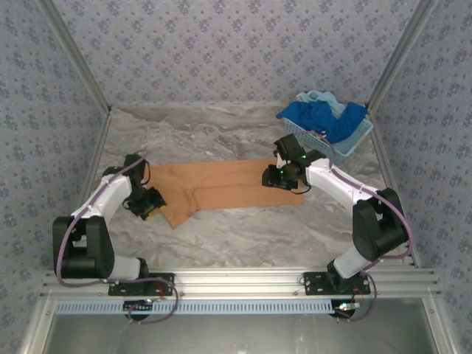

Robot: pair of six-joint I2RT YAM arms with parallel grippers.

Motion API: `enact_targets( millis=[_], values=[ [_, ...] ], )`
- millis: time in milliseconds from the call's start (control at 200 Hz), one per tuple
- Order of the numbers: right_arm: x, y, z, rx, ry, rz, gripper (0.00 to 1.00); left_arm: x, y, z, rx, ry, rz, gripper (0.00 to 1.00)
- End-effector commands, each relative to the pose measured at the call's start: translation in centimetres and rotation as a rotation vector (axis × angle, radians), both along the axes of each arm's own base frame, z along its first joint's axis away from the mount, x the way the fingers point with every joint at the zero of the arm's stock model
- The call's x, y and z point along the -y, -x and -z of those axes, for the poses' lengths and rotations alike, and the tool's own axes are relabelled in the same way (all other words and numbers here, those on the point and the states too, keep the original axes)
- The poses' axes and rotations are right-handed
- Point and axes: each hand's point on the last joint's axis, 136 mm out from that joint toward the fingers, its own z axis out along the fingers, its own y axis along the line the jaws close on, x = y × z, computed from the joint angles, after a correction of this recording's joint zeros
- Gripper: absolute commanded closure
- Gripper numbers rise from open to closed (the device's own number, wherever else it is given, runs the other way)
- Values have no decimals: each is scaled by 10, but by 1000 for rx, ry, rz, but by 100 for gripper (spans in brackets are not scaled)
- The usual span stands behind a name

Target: Fold and stack the t-shirts

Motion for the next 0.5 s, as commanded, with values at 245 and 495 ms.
enact_targets(
  millis=[245, 495],
  values=[
    [-19, -4, -7, 20, -60, -59, 60, -26, -65, 5, 155, 118, -110, 70],
    [-52, -8, -39, 101, -290, -119, 55, -33, -66, 22, 112, 90, -70, 74]
  ],
)
